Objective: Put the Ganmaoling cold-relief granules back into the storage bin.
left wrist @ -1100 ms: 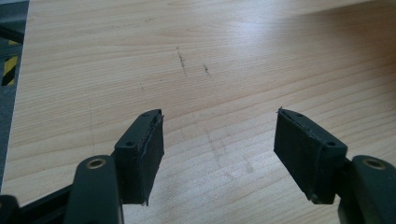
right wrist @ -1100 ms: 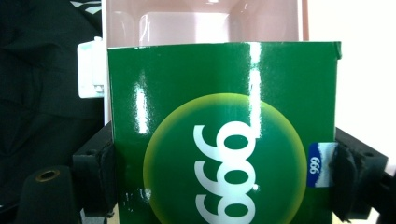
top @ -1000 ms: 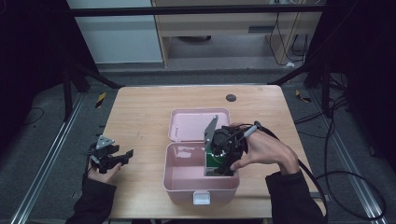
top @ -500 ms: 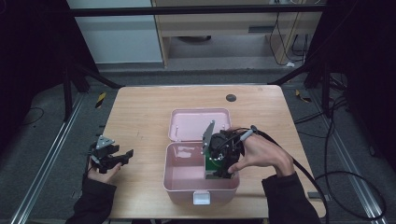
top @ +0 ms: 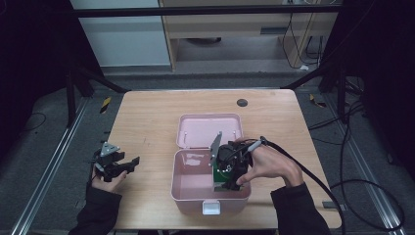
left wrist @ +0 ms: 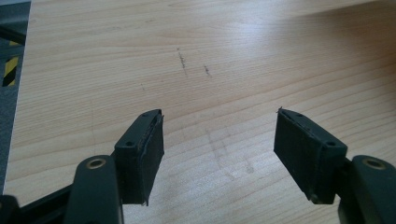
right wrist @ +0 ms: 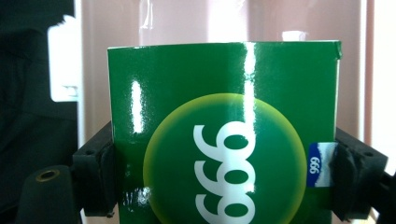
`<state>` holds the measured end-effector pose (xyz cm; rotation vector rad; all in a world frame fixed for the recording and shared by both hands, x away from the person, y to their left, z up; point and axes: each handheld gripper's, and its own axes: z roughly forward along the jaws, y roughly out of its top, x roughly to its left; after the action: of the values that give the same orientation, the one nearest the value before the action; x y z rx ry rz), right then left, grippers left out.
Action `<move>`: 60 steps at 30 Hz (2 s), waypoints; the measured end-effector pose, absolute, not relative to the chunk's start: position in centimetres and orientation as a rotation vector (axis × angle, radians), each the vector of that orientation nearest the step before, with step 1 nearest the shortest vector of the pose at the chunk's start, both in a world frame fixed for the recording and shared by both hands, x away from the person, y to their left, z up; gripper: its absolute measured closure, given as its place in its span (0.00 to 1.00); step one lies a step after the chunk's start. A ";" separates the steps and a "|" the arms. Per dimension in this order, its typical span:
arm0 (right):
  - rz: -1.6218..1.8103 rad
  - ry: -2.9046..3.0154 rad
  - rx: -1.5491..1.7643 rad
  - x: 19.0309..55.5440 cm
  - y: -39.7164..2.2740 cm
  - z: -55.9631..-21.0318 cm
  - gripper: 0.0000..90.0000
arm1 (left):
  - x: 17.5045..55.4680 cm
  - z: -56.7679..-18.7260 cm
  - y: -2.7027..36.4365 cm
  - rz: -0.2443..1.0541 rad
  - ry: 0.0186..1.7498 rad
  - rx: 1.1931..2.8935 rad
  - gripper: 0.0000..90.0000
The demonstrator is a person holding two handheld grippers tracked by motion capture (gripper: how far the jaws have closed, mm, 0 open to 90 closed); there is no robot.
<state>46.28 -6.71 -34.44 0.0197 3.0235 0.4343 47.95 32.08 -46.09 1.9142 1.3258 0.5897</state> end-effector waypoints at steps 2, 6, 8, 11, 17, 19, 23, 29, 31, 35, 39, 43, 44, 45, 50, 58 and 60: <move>0.422 3.025 0.020 46.4 -6.8 -34.8 0.18 | 48.0 -46.1 32.1 0.589 1.327 1.914 0.36; 0.390 3.019 -0.001 46.4 -6.7 -35.3 0.18 | 48.0 -46.1 32.0 0.591 1.326 1.915 0.36; 0.393 3.023 -0.009 46.5 -6.5 -35.6 0.18 | 47.9 -46.1 32.1 0.591 1.326 1.914 0.36; 0.383 3.024 -0.016 46.6 -6.3 -36.3 0.18 | 47.9 -46.1 32.1 0.592 1.324 1.915 0.36; 0.390 3.034 0.015 47.0 -6.8 -37.2 0.18 | 48.0 -46.1 32.1 0.591 1.326 1.914 0.36; 0.374 3.041 0.023 47.1 -7.1 -37.6 0.17 | 48.0 -46.1 32.1 0.591 1.326 1.916 0.36; 0.381 3.043 0.037 47.2 -7.4 -38.3 0.17 | 48.0 -46.1 32.1 0.591 1.327 1.917 0.36; 0.369 3.057 0.054 47.5 -7.5 -39.1 0.16 | 48.0 -46.1 32.1 0.591 1.326 1.916 0.36; 0.360 3.052 0.053 47.5 -7.6 -39.3 0.15 | 48.0 -46.1 32.1 0.590 1.326 1.915 0.36; 0.414 3.033 0.078 47.5 -7.9 -38.5 0.13 | 48.0 -46.1 32.1 0.590 1.327 1.916 0.36; 0.511 2.988 0.100 47.3 -8.6 -37.1 0.13 | 48.0 -46.1 32.1 0.590 1.326 1.914 0.36; 0.637 2.911 0.151 47.0 -9.6 -35.5 0.13 | 48.0 -46.1 32.1 0.590 1.327 1.915 0.36; 0.672 2.887 0.171 47.0 -9.9 -35.2 0.15 | 48.0 -46.1 32.1 0.590 1.327 1.915 0.36; 0.707 2.863 0.183 46.9 -10.2 -34.8 0.16 | 48.0 -46.1 32.1 0.590 1.327 1.917 0.36; 0.840 2.722 0.267 46.6 -11.8 -33.1 0.18 | 47.9 -46.1 32.1 0.590 1.325 1.916 0.36; 0.997 2.521 0.512 46.7 -15.1 -32.3 0.13 | 47.9 -46.1 32.0 0.585 1.326 1.916 0.36; 1.050 2.464 0.579 46.6 -16.0 -32.3 0.12 | 47.9 -46.1 32.0 0.586 1.325 1.918 0.36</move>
<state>46.55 -16.02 -32.26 0.5785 2.4644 1.0504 47.94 32.04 -46.14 1.9183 1.3253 0.5855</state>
